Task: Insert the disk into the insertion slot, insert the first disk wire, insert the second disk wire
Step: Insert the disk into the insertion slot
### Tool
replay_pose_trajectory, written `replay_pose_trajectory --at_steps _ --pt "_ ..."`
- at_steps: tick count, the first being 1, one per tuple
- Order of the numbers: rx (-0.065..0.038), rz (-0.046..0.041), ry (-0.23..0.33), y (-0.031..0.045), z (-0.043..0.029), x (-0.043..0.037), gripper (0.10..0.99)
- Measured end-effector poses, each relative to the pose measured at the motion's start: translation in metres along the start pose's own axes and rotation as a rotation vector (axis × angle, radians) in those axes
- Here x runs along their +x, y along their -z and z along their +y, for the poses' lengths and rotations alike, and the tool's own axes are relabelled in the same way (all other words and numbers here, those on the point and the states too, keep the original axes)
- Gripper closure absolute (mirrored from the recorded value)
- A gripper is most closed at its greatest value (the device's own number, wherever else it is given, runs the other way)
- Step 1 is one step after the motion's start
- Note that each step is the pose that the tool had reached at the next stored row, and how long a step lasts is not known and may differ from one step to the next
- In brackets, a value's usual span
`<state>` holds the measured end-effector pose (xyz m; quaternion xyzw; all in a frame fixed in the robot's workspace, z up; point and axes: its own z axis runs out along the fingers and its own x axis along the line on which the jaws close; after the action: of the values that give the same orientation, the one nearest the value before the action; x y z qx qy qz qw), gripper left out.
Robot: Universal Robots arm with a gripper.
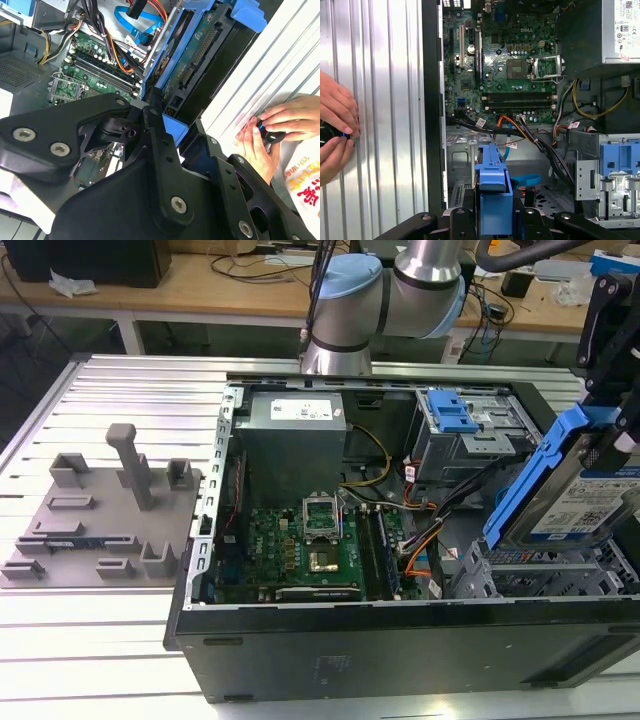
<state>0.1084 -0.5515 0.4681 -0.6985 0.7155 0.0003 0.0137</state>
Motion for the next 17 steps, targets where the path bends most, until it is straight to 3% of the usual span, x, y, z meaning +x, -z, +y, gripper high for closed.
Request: replay_pose_trajectory --at_steps 9,17 --pt "0.0 0.0001 -0.001 -0.0015 -0.0003 0.0 0.722" --pt "0.0 0.0 -0.001 -0.0087 -0.0013 0.0001 0.722"
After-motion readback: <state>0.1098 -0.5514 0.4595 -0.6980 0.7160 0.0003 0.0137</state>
